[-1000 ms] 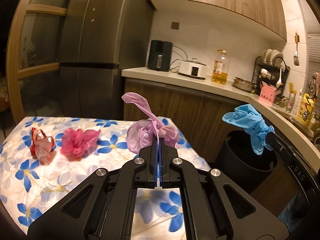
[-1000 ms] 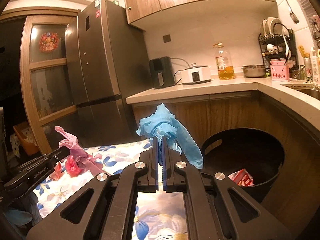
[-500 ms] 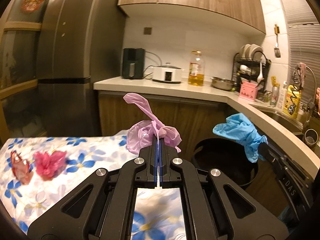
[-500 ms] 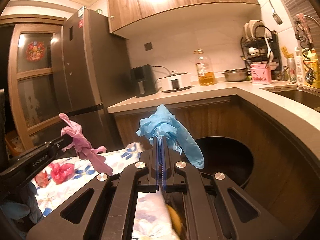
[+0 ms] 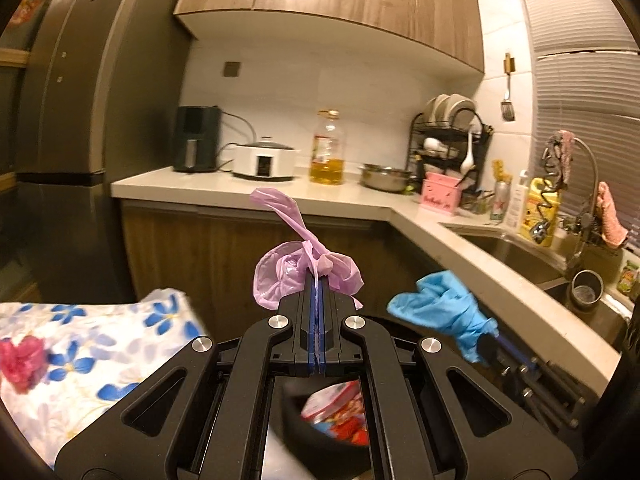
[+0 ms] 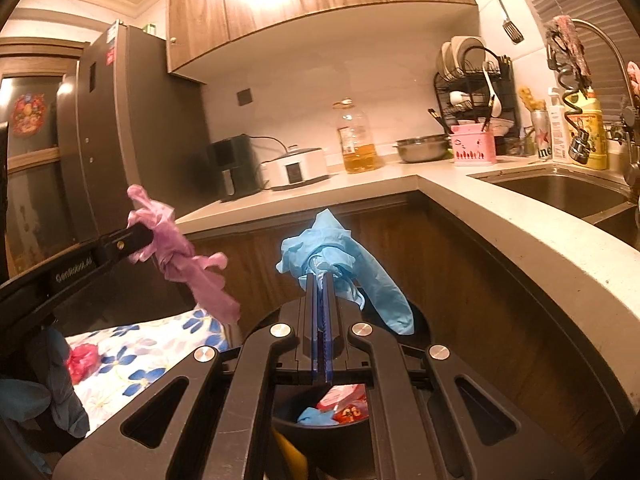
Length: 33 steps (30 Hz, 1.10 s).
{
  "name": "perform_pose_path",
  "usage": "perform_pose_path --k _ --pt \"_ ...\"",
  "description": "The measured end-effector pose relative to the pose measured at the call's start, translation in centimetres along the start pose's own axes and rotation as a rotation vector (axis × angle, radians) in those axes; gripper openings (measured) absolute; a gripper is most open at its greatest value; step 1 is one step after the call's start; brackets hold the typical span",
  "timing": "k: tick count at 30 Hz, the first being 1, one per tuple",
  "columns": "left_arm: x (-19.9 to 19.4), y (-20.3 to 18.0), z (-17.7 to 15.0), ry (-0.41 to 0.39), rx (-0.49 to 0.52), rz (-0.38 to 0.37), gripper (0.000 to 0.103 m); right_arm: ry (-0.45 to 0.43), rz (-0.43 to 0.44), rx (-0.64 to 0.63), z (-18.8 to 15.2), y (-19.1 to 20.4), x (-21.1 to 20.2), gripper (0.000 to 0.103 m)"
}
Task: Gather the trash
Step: 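Carry the light pink bag and blue glove over the black bin with both tools, then open both tools to drop the pink bag and glove into the bin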
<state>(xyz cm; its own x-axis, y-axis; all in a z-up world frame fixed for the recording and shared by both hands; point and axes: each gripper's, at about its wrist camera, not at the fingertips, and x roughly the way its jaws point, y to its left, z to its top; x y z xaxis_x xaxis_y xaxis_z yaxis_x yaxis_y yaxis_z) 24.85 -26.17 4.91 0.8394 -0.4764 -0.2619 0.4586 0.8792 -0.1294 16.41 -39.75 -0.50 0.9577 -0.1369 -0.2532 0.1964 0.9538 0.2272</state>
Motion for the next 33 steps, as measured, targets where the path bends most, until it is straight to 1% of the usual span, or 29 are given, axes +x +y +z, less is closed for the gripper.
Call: perform_pose_path --k 4,7,14,23,24,25,26,27,28,29,30,32,33 --pt "1.7 -1.0 0.2 -0.003 -0.022 -0.056 0.000 0.005 -0.018 -0.005 0.0 -0.5 0.6 0.003" --pt "2.5 -1.6 -0.1 -0.003 -0.013 -0.075 0.000 0.010 -0.027 -0.005 0.0 -0.8 1.1 0.003" --pt "5.1 -1.3 -1.6 0.051 -0.021 -0.097 0.000 0.026 -0.029 -0.002 -0.1 -1.2 2.1 0.003" --pt "6.4 -0.8 -3.1 0.095 -0.007 -0.107 0.000 0.043 -0.003 -0.001 -0.4 -0.9 3.1 0.003" --pt "6.5 -0.8 -3.3 0.104 -0.001 -0.103 0.003 0.045 -0.002 -0.001 -0.4 -0.9 3.2 0.003" --pt "6.6 -0.8 -3.5 0.110 0.004 -0.097 0.012 0.048 0.000 0.000 -0.4 -0.9 3.3 0.003" --pt "6.7 -0.8 -3.6 0.117 0.007 -0.091 0.018 0.050 0.001 0.003 -0.4 -1.0 3.5 0.005" --pt "6.8 -0.6 -3.8 0.123 0.007 -0.087 0.035 0.055 0.001 0.006 -0.4 -1.2 3.6 0.012" --pt "6.8 -0.4 -4.0 0.124 0.001 -0.086 0.055 0.058 0.000 0.008 -0.4 -1.2 3.7 0.015" --pt "6.7 -0.3 -4.1 0.123 -0.003 -0.085 0.061 0.059 -0.003 0.011 -0.4 -1.3 3.7 0.024" --pt "6.6 0.0 -4.2 0.123 -0.009 -0.082 0.064 0.057 -0.009 0.014 -0.5 -1.4 3.7 0.028" --pt "6.6 0.3 -4.4 0.130 -0.010 -0.069 0.068 0.058 -0.015 0.017 -0.6 -1.6 3.6 0.030" --pt "6.5 0.5 -4.5 0.131 -0.011 -0.054 0.073 0.060 -0.019 0.019 -0.6 -1.7 3.6 0.033"
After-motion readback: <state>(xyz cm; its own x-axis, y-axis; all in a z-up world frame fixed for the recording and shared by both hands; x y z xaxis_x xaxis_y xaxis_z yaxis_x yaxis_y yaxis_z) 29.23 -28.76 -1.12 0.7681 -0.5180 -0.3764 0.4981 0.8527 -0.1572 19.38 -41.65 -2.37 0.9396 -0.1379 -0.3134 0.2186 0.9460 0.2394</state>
